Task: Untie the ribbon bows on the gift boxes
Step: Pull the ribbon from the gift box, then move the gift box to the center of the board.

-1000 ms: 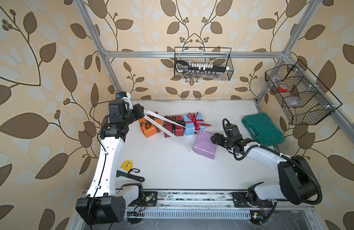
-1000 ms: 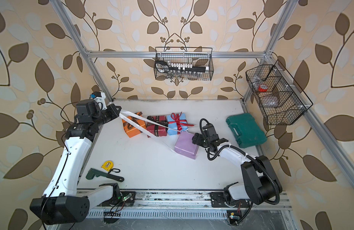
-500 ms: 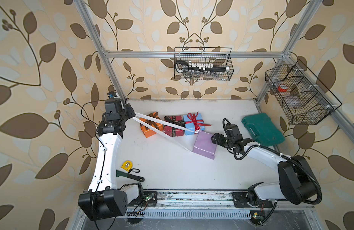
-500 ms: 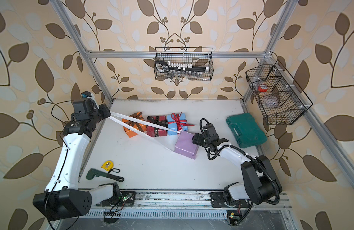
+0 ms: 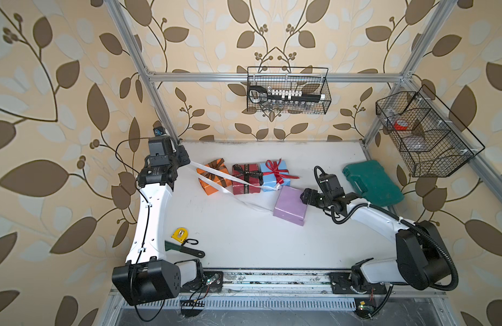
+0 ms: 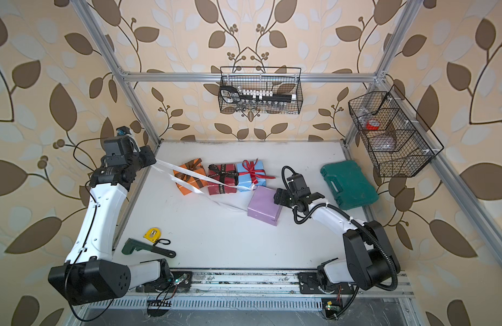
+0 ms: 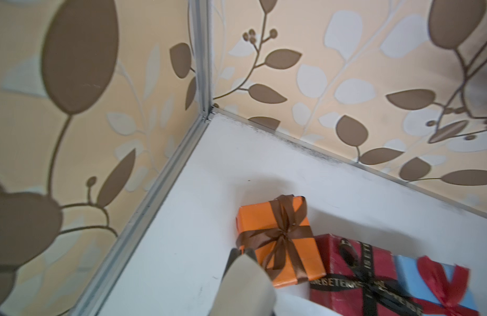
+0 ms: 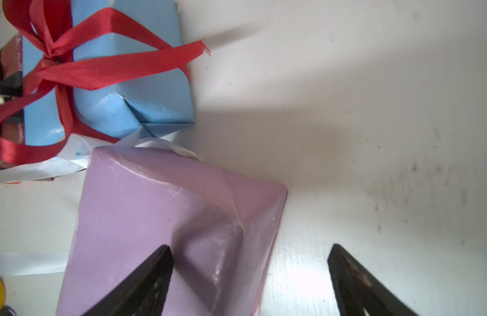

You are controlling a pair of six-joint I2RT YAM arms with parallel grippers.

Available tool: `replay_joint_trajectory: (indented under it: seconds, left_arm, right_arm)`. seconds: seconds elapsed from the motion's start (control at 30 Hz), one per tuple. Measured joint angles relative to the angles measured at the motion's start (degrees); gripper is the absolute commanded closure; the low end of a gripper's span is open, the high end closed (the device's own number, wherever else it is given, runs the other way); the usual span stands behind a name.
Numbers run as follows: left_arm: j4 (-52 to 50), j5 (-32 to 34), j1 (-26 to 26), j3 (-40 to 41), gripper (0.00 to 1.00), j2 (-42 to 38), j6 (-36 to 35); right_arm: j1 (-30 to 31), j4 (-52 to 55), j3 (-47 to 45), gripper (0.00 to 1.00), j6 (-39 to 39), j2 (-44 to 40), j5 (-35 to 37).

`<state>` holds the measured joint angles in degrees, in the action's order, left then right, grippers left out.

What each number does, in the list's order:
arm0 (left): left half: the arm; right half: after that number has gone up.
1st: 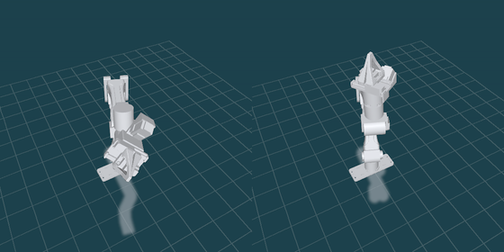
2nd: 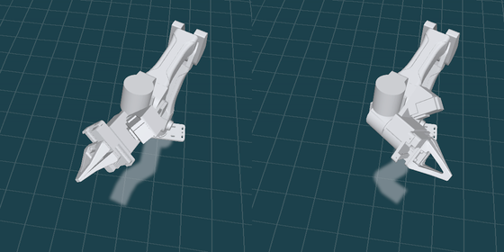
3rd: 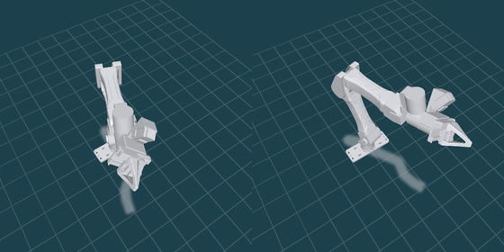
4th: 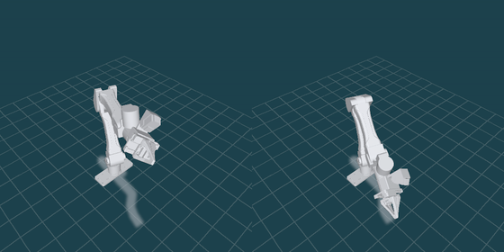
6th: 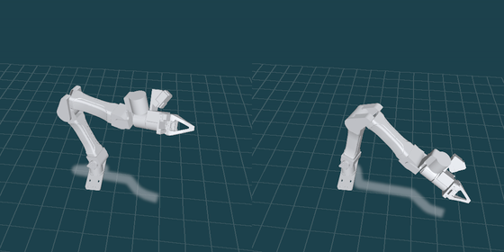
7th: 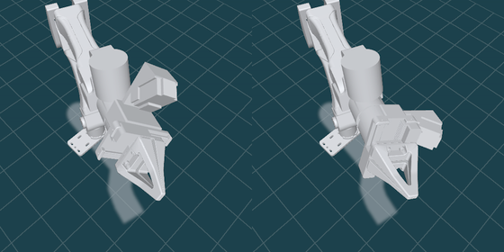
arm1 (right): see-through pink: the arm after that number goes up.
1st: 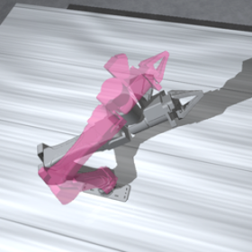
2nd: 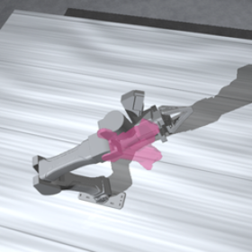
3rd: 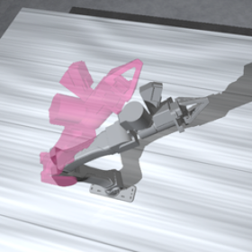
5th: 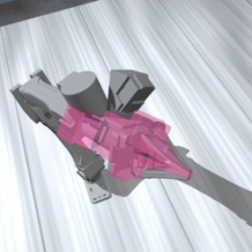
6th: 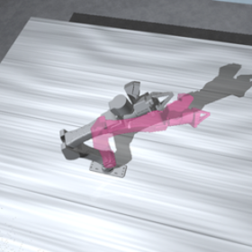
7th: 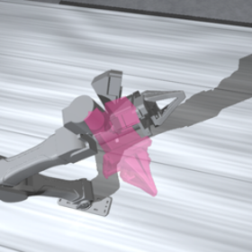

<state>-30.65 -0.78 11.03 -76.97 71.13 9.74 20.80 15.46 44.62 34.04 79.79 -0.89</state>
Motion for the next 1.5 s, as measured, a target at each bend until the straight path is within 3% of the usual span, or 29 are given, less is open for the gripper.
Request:
replay_joint_trajectory:
  seconds: [0.23,0.47,0.93,1.17,1.5]
  left_arm:
    - [2.14,-20.17,-0.66,5.68,1.0,-2.16,8.33]
    - [4.79,-30.49,-5.73,12.0,1.0,-4.02,13.33]
    - [4.74,-33.29,-6.19,12.57,1.0,-6.25,13.35]
    - [4.68,-33.24,-6.19,12.63,1.0,-6.19,13.07]
    - [4.42,-32.89,-6.19,12.63,1.0,-5.77,12.96]
  right_arm:
    - [10.12,6.36,8.5,0.11,-2.45,-1.81,4.92]
    - [19.32,10.08,18.36,0.12,-3.82,6.08,11.58]
    - [26.71,19.98,30.73,0.11,-5.68,24.2,26.49]
    - [26.12,22.12,29.77,0.11,-6.47,24.83,33.05]
    - [19.04,20.7,21.86,0.12,-7.13,19.23,33.44]
